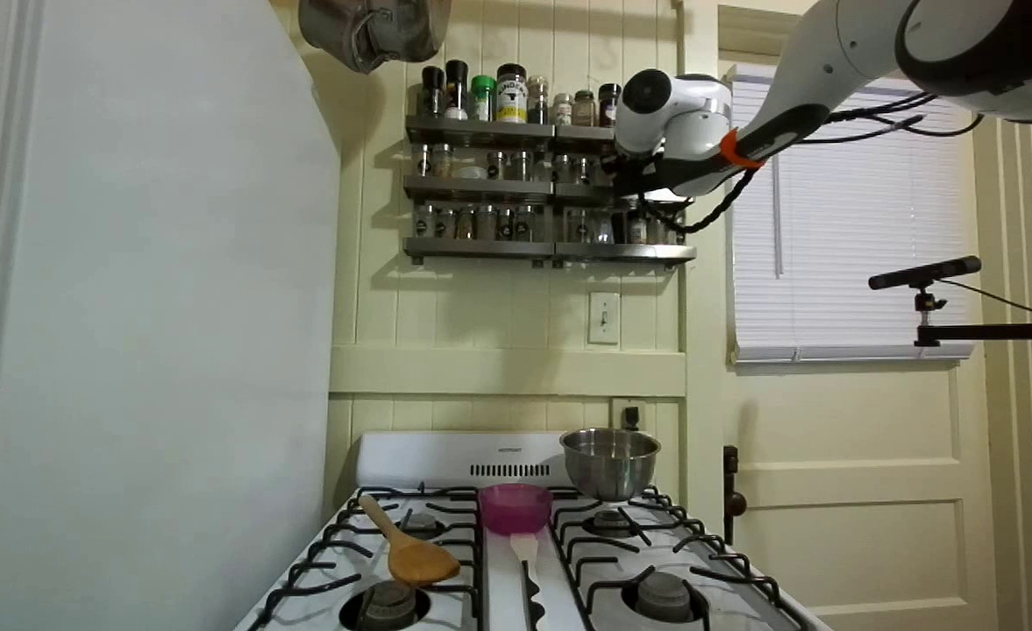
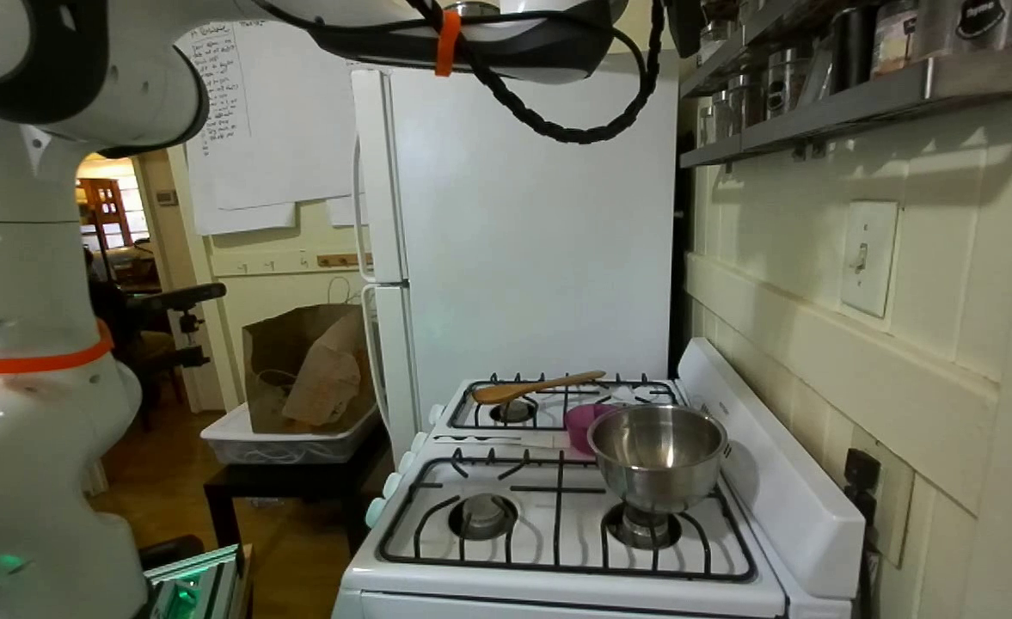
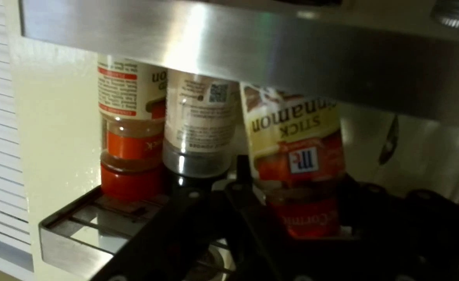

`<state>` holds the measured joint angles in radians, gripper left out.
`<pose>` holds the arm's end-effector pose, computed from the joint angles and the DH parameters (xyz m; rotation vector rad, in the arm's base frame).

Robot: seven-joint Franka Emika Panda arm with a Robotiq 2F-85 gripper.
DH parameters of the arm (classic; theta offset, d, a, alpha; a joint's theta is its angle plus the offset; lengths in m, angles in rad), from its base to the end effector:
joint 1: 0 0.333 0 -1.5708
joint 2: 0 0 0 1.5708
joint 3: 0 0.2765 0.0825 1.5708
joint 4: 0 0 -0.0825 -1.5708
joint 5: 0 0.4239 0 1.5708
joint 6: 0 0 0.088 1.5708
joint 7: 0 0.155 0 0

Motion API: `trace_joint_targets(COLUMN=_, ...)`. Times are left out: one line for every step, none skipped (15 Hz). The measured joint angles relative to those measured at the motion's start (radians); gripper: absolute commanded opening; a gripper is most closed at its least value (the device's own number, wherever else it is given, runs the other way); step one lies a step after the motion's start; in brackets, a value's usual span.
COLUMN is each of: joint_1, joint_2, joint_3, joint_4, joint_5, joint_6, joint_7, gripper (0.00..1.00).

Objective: Put the orange container on the right side of the middle rack

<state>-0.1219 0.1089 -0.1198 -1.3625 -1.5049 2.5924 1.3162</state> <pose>0.6822 -0.1682 0.7409 1.7051 -0.5573 1.6920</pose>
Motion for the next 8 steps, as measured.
trace_joint_targets(joint_1=-0.006, joint_2=-0.001, joint_3=-0.001, joint_4=0.000, joint_5=0.019, joint_6=0.016, joint_7=0.000, gripper=0.22)
trace_joint_targets(joint_1=-0.011, joint_2=-0.002, joint_3=-0.003, joint_4=0.000, joint_5=0.038, joint_6=0.031, joint_7=0.001, gripper=0.22)
trace_joint_targets(joint_1=-0.017, joint_2=-0.002, joint_3=-0.005, joint_4=0.000, joint_5=0.056, joint_6=0.046, joint_7=0.001, gripper=0.22)
trace_joint_targets(joint_1=-0.022, joint_2=-0.003, joint_3=-0.005, joint_4=0.000, joint_5=0.072, joint_6=0.059, joint_7=0.001, gripper=0.22)
trace_joint_targets(joint_1=-0.027, joint_2=-0.003, joint_3=-0.005, joint_4=0.000, joint_5=0.089, joint_6=0.070, joint_7=0.001, gripper=0.22)
trace_joint_targets(joint_1=-0.030, joint_2=-0.003, joint_3=-0.005, joint_4=0.000, joint_5=0.103, joint_6=0.079, joint_7=0.001, gripper=0.22)
trace_joint_targets(joint_1=-0.033, joint_2=-0.003, joint_3=-0.006, joint_4=0.000, joint_5=0.116, joint_6=0.086, joint_7=0.001, gripper=0.22)
trace_joint_targets(joint_1=-0.035, joint_2=-0.003, joint_3=-0.006, joint_4=0.000, joint_5=0.130, joint_6=0.094, joint_7=0.001, gripper=0.22)
